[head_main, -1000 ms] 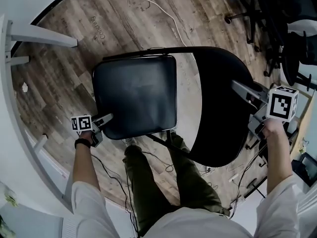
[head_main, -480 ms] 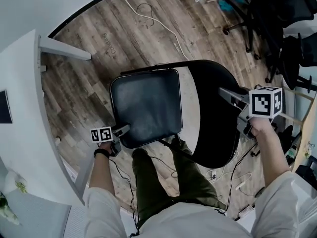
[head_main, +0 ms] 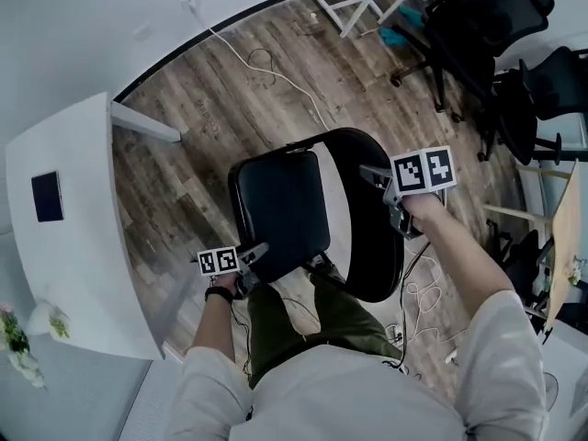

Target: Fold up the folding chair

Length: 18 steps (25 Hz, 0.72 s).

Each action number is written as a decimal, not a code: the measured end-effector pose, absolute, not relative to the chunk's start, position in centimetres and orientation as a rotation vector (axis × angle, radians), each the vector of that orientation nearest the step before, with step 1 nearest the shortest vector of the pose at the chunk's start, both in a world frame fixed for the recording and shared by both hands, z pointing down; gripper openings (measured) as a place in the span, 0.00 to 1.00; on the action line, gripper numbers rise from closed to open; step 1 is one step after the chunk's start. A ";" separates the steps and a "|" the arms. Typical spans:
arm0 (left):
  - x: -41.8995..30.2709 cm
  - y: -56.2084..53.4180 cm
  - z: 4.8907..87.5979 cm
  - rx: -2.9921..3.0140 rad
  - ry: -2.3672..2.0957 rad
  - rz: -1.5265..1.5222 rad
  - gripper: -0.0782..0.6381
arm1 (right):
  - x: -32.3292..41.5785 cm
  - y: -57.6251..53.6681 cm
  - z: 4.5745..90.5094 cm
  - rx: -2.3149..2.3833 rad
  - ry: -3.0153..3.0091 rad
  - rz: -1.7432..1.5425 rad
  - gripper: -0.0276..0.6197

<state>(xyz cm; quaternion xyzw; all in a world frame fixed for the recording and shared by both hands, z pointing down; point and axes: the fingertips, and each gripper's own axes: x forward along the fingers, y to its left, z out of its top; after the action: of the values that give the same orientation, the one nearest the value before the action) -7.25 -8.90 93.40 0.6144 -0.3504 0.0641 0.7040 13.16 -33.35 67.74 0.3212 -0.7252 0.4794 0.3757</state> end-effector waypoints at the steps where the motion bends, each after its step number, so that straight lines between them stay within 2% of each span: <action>1: -6.3 -9.0 92.4 1.370 -0.782 0.147 0.69 | 13.3 -33.2 67.3 0.826 -1.847 1.230 0.18; 8: 0.4 -9.8 86.9 1.415 -0.773 0.207 0.69 | 15.2 -33.2 64.8 0.841 -1.810 1.243 0.18; 18: 6.2 -10.6 83.9 1.470 -0.764 0.309 0.69 | 17.0 -33.2 63.5 0.845 -1.800 1.265 0.20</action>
<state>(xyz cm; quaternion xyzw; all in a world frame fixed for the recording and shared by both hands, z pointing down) 6.23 -10.59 83.89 0.6511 -0.3386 0.1368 0.6654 17.01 -33.21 63.51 0.3313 -0.7058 0.4958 0.3824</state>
